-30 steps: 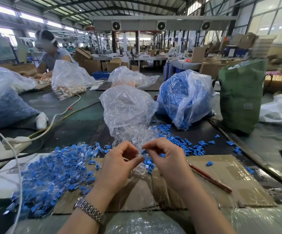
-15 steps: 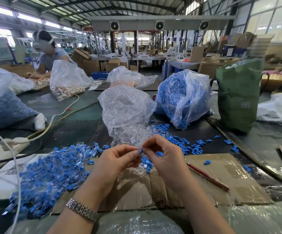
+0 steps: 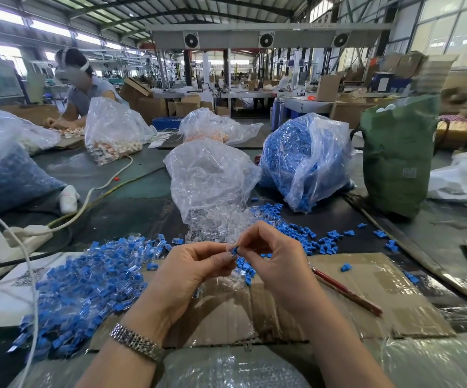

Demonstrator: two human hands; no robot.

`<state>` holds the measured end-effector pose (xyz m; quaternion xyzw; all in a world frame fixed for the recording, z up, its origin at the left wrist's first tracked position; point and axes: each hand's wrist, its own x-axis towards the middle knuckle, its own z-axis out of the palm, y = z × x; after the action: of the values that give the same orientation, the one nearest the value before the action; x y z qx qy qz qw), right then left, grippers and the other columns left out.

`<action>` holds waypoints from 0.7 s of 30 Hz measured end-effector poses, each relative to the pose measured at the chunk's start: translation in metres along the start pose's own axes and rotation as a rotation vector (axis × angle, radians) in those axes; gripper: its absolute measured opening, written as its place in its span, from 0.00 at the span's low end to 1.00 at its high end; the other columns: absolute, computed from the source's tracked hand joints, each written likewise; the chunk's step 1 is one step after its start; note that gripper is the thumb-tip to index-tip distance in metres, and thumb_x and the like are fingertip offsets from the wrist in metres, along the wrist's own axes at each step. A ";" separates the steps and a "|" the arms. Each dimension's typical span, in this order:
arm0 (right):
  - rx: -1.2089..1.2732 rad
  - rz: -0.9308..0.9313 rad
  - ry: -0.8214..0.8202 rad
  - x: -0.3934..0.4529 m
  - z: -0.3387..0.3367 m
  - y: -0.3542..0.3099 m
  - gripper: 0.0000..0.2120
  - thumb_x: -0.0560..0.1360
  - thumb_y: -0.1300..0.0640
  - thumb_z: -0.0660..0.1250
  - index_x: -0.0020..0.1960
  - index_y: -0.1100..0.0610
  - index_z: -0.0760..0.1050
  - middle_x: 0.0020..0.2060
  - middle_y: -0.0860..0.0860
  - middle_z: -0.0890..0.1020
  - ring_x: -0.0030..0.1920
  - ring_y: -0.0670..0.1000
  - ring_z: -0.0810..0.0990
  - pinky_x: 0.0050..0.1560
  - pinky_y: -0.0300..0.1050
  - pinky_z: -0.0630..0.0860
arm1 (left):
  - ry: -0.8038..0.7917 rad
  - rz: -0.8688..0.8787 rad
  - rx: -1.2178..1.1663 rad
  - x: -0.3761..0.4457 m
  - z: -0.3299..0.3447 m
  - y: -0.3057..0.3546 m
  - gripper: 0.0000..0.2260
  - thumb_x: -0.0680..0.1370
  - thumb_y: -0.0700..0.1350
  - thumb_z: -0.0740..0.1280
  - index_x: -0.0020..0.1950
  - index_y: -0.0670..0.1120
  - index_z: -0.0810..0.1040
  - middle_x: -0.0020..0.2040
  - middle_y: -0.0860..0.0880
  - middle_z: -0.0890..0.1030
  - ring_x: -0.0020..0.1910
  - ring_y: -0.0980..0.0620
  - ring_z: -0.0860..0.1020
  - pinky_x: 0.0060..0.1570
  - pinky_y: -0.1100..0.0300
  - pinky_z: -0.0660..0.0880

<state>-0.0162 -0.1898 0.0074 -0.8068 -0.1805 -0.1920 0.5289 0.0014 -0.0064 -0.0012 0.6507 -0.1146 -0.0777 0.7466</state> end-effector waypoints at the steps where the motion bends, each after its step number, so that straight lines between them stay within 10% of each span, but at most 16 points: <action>1: 0.009 0.004 -0.003 0.000 -0.001 0.000 0.11 0.75 0.66 0.74 0.44 0.50 0.78 0.39 0.45 0.84 0.44 0.49 0.84 0.49 0.48 0.81 | -0.005 -0.004 -0.002 0.000 0.001 0.000 0.17 0.65 0.51 0.79 0.51 0.47 0.88 0.49 0.41 0.87 0.48 0.46 0.86 0.50 0.60 0.81; 8: 0.002 0.110 0.011 0.001 -0.006 -0.009 0.08 0.75 0.57 0.75 0.50 0.48 0.78 0.44 0.42 0.83 0.47 0.43 0.82 0.50 0.41 0.79 | 0.018 0.011 -0.029 -0.003 0.001 0.001 0.15 0.66 0.48 0.77 0.51 0.46 0.88 0.49 0.40 0.87 0.47 0.46 0.85 0.49 0.61 0.81; 15: -1.064 0.750 -0.254 -0.007 -0.042 -0.008 0.31 0.73 0.35 0.69 0.67 0.54 0.70 0.65 0.55 0.71 0.67 0.57 0.69 0.64 0.56 0.70 | 0.060 0.010 -0.093 -0.001 0.001 -0.002 0.10 0.69 0.42 0.75 0.50 0.43 0.87 0.47 0.38 0.86 0.46 0.46 0.84 0.48 0.59 0.82; 21: -0.984 0.688 -0.272 -0.011 -0.047 -0.007 0.10 0.77 0.49 0.65 0.42 0.54 0.71 0.44 0.52 0.75 0.45 0.53 0.76 0.43 0.46 0.73 | 0.074 0.001 -0.137 -0.001 -0.001 0.001 0.11 0.69 0.41 0.74 0.51 0.42 0.86 0.49 0.38 0.86 0.47 0.45 0.85 0.48 0.58 0.83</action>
<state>-0.0352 -0.2319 0.0246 -0.9855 0.1341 0.0333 0.0986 0.0003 -0.0048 -0.0009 0.6006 -0.0818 -0.0609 0.7930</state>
